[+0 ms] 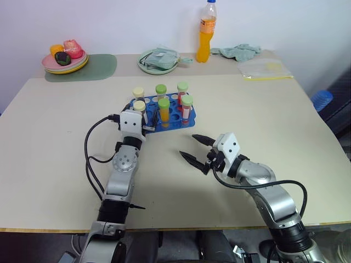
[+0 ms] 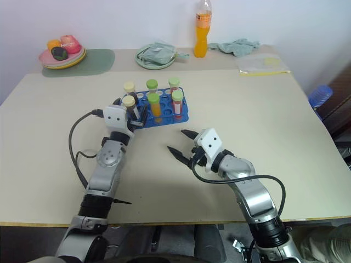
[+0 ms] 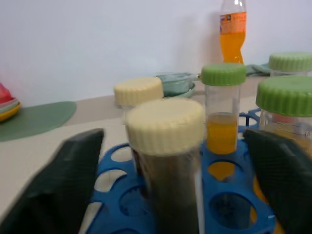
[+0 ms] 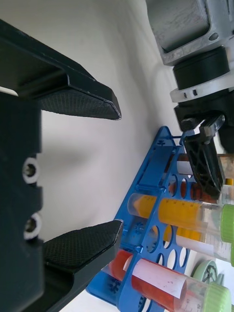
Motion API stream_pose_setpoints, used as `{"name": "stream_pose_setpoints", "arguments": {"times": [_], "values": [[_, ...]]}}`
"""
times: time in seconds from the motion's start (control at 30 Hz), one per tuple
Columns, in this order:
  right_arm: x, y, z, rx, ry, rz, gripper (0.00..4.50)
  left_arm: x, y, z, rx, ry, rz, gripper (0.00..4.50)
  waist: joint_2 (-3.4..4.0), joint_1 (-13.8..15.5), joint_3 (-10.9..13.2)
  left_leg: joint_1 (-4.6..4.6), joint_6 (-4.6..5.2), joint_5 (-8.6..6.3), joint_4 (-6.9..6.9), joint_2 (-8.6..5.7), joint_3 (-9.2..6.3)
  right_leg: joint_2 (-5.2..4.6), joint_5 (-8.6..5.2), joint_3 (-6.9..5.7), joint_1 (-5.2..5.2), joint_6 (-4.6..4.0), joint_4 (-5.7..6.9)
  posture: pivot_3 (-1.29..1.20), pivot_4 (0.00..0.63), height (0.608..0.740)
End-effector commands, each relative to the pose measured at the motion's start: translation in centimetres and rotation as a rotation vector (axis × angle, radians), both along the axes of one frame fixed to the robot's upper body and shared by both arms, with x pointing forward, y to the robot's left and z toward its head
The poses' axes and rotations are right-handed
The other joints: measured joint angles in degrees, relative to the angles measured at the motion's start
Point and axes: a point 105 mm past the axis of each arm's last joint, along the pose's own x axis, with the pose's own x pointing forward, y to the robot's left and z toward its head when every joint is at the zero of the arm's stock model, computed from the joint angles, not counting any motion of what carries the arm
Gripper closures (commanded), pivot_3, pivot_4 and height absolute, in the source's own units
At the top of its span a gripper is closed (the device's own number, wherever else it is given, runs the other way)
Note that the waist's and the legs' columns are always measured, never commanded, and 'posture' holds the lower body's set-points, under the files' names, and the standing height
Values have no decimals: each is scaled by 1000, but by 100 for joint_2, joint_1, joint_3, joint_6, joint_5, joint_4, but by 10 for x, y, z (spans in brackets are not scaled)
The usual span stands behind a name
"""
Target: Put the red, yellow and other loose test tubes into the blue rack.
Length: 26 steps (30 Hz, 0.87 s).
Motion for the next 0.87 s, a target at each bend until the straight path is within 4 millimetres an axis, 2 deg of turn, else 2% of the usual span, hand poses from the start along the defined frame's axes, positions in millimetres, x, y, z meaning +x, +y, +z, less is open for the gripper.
{"name": "stream_pose_setpoints", "arguments": {"times": [0.03,0.2,0.3,0.4,0.47,0.53,0.7,0.87], "values": [[-4,-9,31,33,-80,22,900,-16,17,29,-2,-99,5,22,0,-15,0,0,0,0,-1,1,0,0,0,0,-1,0,0,0,150,740],[-12,-38,44,7,-46,25,900,-41,49,44,42,-78,-53,22,1,-20,0,0,1,-1,-4,2,0,1,0,1,-1,0,-1,0,150,740],[-10,-70,46,-33,-18,-57,900,-57,70,34,164,29,-123,22,3,-6,0,0,4,-2,-5,3,0,1,-1,0,1,-1,-4,0,150,740],[-7,-120,42,-94,25,-194,900,-70,101,15,241,182,-150,22,3,9,1,2,7,-4,-6,3,2,0,-1,1,6,-2,-8,0,150,740],[-9,-146,40,-128,53,-249,900,-75,111,6,268,252,-167,22,3,32,1,2,11,-6,-5,3,4,-1,-1,0,10,-2,-12,0,150,740],[-11,-161,39,-144,68,-272,900,-78,115,1,282,295,-187,22,3,34,1,3,12,-7,-4,3,9,-1,-1,-3,17,-2,-17,0,150,740],[-12,-177,39,-173,58,-307,900,-79,123,-7,300,337,-187,22,7,-18,-1,17,12,-7,-12,10,12,0,-2,0,24,-3,-18,0,150,740],[-11,-170,36,-167,54,-291,900,-75,120,-10,275,328,-160,22,8,-1,0,22,13,-8,-13,11,11,-1,-2,2,28,-3,-19,0,150,740]]}}
